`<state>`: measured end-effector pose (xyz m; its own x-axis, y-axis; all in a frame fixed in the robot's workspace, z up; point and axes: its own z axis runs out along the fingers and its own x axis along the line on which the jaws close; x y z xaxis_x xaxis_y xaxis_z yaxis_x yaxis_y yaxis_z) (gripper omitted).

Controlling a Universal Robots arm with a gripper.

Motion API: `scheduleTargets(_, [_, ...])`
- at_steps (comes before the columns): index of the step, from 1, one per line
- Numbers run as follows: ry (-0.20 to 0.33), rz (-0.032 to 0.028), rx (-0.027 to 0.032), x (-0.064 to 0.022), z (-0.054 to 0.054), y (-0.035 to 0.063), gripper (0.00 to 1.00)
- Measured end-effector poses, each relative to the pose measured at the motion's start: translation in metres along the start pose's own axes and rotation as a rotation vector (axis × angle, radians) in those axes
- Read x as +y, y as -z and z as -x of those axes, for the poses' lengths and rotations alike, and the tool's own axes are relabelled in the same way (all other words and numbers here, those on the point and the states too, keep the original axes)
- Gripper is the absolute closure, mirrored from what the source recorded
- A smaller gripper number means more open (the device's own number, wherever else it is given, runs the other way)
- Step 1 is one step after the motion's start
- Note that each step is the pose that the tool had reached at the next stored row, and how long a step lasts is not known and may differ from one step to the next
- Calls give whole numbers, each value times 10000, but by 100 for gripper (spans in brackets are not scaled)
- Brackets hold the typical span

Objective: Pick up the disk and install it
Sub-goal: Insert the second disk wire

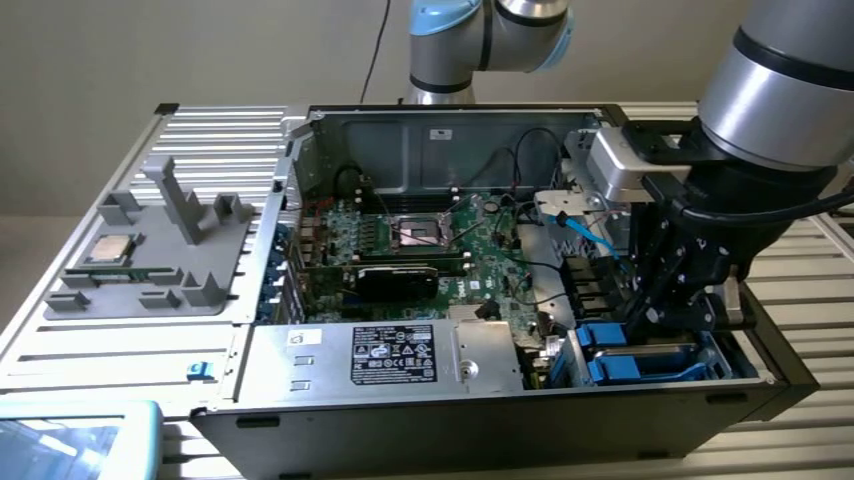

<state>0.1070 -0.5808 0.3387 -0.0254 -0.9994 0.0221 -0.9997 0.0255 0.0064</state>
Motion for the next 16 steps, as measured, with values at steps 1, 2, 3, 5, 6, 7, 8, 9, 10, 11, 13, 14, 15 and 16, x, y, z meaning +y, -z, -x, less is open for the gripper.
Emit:
scheduleTargets(1, [-1, -1, 2, 0, 0, -1, 84])
scheduleTargets(2, [0, -2, 1, 0, 0, -2, 84])
scheduleTargets(3, [1, -2, 0, 0, 0, -4, 84])
scheduleTargets(5, [1, -1, 1, 2, 0, -4, 84])
scheduleTargets(6, [1, -1, 0, 2, 0, -4, 84])
scheduleTargets(7, [0, -1, 1, 3, 0, -3, 84])
scheduleTargets(8, [0, -1, 1, 3, 0, -4, 84])
scheduleTargets(9, [-2, -1, 1, 2, 0, -3, 84])
scheduleTargets(10, [-3, 0, 1, 1, 0, -3, 84])
scheduleTargets(11, [-2, 0, 2, -1, -1, -3, 84])
scheduleTargets(13, [0, 0, 2, -4, -4, -3, 84])
scheduleTargets(14, [-2, -1, 1, -4, -4, -3, 84])
scheduleTargets(15, [-1, -1, 1, -6, -7, -3, 84])
scheduleTargets(16, [-1, -1, 1, -6, -9, -3, 84])
